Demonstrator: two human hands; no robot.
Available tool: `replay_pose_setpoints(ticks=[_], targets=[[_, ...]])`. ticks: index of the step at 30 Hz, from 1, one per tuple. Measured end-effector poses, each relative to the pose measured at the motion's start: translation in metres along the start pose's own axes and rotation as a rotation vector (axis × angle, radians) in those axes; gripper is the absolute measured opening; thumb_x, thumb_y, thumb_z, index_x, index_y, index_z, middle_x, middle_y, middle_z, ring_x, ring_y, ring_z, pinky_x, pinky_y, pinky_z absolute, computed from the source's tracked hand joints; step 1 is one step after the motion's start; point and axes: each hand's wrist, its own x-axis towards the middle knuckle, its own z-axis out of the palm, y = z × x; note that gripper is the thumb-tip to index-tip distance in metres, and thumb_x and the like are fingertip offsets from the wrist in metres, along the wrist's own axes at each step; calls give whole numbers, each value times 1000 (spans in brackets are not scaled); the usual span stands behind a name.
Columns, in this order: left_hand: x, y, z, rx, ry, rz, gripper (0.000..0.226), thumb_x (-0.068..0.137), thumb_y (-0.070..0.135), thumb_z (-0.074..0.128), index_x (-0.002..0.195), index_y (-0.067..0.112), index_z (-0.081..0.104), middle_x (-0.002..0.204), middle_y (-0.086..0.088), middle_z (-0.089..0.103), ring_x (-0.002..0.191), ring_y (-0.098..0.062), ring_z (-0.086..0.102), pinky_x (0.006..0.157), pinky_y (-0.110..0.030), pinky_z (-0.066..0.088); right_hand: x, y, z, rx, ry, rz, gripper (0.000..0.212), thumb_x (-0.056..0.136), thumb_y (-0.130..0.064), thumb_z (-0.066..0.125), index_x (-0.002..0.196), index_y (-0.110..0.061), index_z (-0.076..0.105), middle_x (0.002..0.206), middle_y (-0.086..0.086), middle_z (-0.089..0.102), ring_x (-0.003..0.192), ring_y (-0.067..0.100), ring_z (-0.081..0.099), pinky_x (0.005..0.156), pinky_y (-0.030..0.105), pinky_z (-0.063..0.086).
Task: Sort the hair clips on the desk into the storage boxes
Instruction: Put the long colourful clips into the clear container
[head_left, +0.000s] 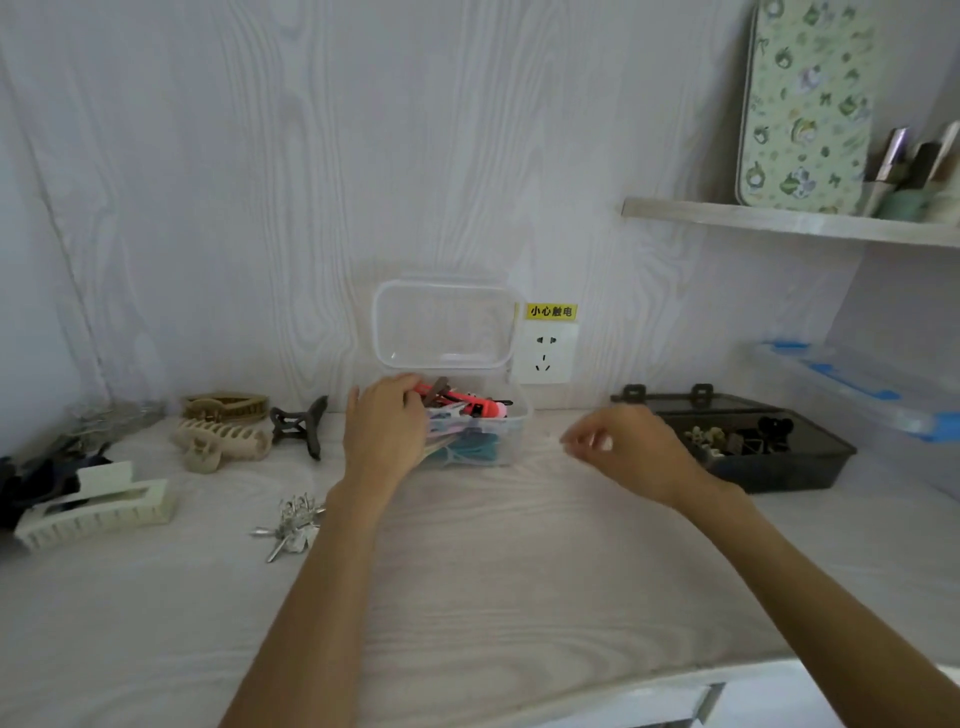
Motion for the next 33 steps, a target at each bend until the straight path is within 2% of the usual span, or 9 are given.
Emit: replay_pose_setpoints(ticks=[2, 4, 7, 10, 13, 18, 23, 29, 33], targets=[[2, -1, 0, -93, 88, 5, 41, 93, 1, 35, 124, 15, 58, 131, -4, 58, 121, -23, 51, 118, -43, 17, 9, -18, -5, 124, 302, -32, 17, 87, -29, 61, 99, -25, 72, 89, -9, 68, 77, 6, 59, 70, 25, 50], [4, -1, -1, -163, 211, 36, 43, 89, -1, 39, 120, 19, 61, 121, -5, 64, 105, -35, 59, 102, -55, 39, 22, -43, -5, 175, 442, -114, 18, 88, -29, 60, 101, -26, 71, 90, -9, 67, 81, 8, 58, 71, 26, 48], [3, 2, -4, -243, 335, 44, 41, 87, 1, 41, 112, 25, 64, 116, 0, 65, 96, -36, 61, 87, -51, 50, 42, -73, 11, 119, 358, -198, 20, 90, -29, 57, 105, -26, 70, 95, -5, 68, 89, 13, 57, 72, 27, 43], [-2, 11, -4, -243, 414, 69, 40, 87, -2, 42, 108, 23, 65, 110, 1, 63, 105, -18, 55, 83, -27, 46, 45, -70, 22, 112, 226, -173, 28, 93, -30, 52, 117, -24, 64, 111, -3, 68, 105, 16, 56, 85, 27, 43], [-11, 29, -2, -288, 412, 195, 35, 87, -4, 44, 101, 20, 65, 101, 7, 61, 92, -13, 54, 70, -16, 40, 25, -37, 11, 134, 298, -87, 29, 94, -26, 50, 121, -26, 60, 113, -5, 66, 110, 13, 52, 93, 28, 41], [-25, 68, 40, -352, -17, 340, 32, 88, 1, 47, 91, 24, 68, 91, 16, 65, 70, 0, 56, 67, -19, 42, -24, 52, -24, -34, 416, 109, 16, 85, -21, 63, 100, -20, 69, 98, 1, 67, 97, 22, 58, 83, 30, 44], [-24, 110, 102, -285, -641, 102, 29, 90, 25, 44, 111, 25, 63, 118, 0, 63, 114, -18, 56, 100, -33, 43, -54, 93, -42, -36, 234, 264, 23, 81, -48, 62, 85, -25, 67, 89, -7, 65, 83, 9, 58, 70, 23, 48], [-36, 144, 133, -338, -773, 59, 34, 88, 5, 40, 111, 11, 65, 116, -13, 63, 104, -28, 57, 78, -29, 37, -70, 120, -65, 66, 130, 243, 8, 81, -34, 66, 89, -31, 68, 85, -13, 63, 84, 4, 57, 76, 19, 44], [-40, 150, 130, -383, -844, -8, 24, 90, 6, 43, 106, 17, 57, 105, -3, 56, 84, -11, 51, 69, -26, 39, -76, 125, -77, 78, 44, 175, 20, 86, -13, 60, 98, -26, 70, 91, -15, 59, 89, 1, 51, 70, 2, 35]])
